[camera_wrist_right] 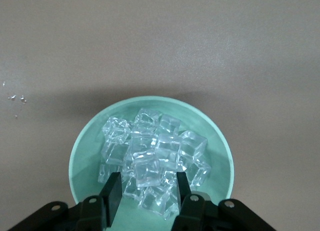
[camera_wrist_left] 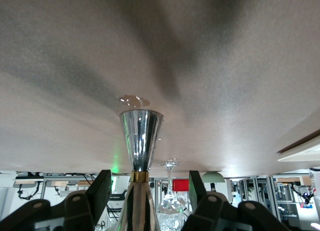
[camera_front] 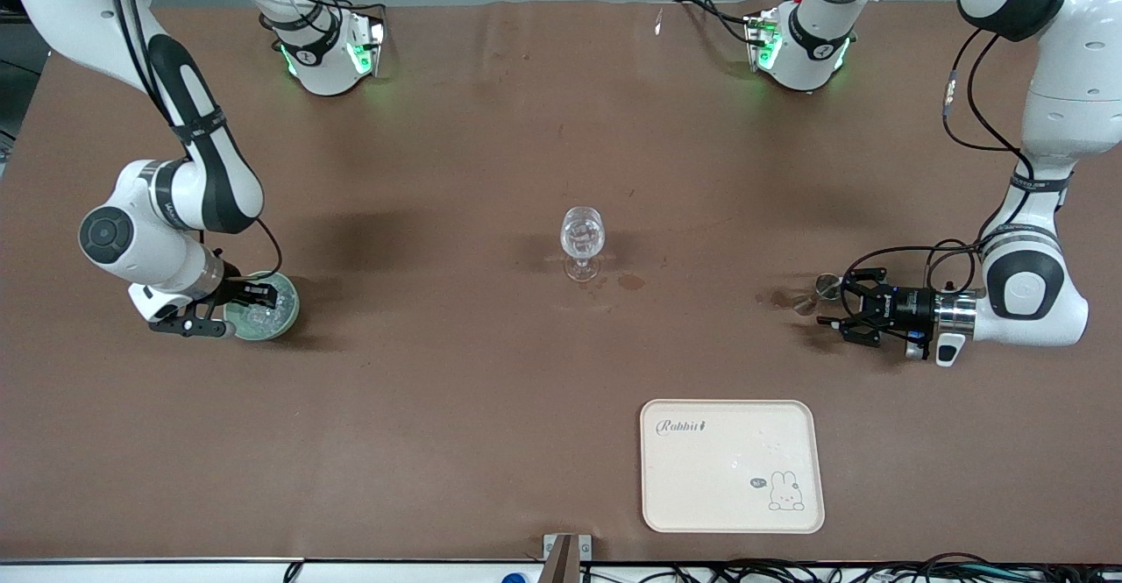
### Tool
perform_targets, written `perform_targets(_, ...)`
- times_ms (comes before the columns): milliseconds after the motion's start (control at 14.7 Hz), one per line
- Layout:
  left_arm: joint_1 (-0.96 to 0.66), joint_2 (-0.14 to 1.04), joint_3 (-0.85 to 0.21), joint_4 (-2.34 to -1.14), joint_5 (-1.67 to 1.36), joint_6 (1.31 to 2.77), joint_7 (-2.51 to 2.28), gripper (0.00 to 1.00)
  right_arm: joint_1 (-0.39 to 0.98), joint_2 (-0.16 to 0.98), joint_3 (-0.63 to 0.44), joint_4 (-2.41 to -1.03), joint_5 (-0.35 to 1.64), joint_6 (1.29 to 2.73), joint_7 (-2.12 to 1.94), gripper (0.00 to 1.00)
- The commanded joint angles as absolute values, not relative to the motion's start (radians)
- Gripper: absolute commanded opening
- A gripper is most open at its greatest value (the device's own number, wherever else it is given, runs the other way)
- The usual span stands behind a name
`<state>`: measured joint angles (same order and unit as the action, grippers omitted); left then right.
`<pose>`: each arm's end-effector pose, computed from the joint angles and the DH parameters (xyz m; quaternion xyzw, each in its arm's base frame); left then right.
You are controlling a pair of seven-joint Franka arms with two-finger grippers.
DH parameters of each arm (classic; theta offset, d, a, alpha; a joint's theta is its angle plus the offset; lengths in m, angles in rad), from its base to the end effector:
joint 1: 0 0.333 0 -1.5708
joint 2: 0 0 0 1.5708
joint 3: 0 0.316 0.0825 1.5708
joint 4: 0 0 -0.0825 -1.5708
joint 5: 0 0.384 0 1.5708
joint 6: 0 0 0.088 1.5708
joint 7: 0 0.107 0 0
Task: Pour wine and add ice with both arms
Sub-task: 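Grasp an ice cube with the right gripper while the left gripper grasps the jigger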
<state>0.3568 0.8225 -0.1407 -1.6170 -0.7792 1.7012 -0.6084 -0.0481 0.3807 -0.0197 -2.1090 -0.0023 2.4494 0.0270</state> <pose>0.6153 0.0741 0.1379 0.6977 0.5044 -0.4007 0.3132 0.5749 -0.0390 0.2301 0.9987 -0.0458 -0.0202 0.0040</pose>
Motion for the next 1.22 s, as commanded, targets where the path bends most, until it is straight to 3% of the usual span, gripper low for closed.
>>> perform_targets(0,0.359,0.824,-0.143,-1.631,-0.798,1.690,-0.574,0.66,-0.048,0.387,-0.017,-2.117,0.020,2.471,0.012,0.50)
perform_targets(340,0.360,0.827,-0.143,-1.635,-0.799,1.684,-0.551,0.59,-0.045,0.394,-0.015,-2.095,0.021,2.471,0.017,0.42)
perform_targets(748,0.359,0.842,-0.143,-1.634,-0.801,1.684,-0.538,0.45,-0.043,0.390,-0.015,-2.095,0.023,2.465,0.026,0.15)
perform_targets(884,0.359,0.842,-0.144,-1.632,-0.801,1.684,-0.538,0.36,-0.043,0.368,-0.015,-2.095,0.023,2.456,0.025,0.09)
perform_targets(1156,0.359,0.841,-0.146,-1.631,-0.801,1.683,-0.540,0.21,-0.045,0.263,-0.017,-2.092,0.021,2.413,0.012,0.06)
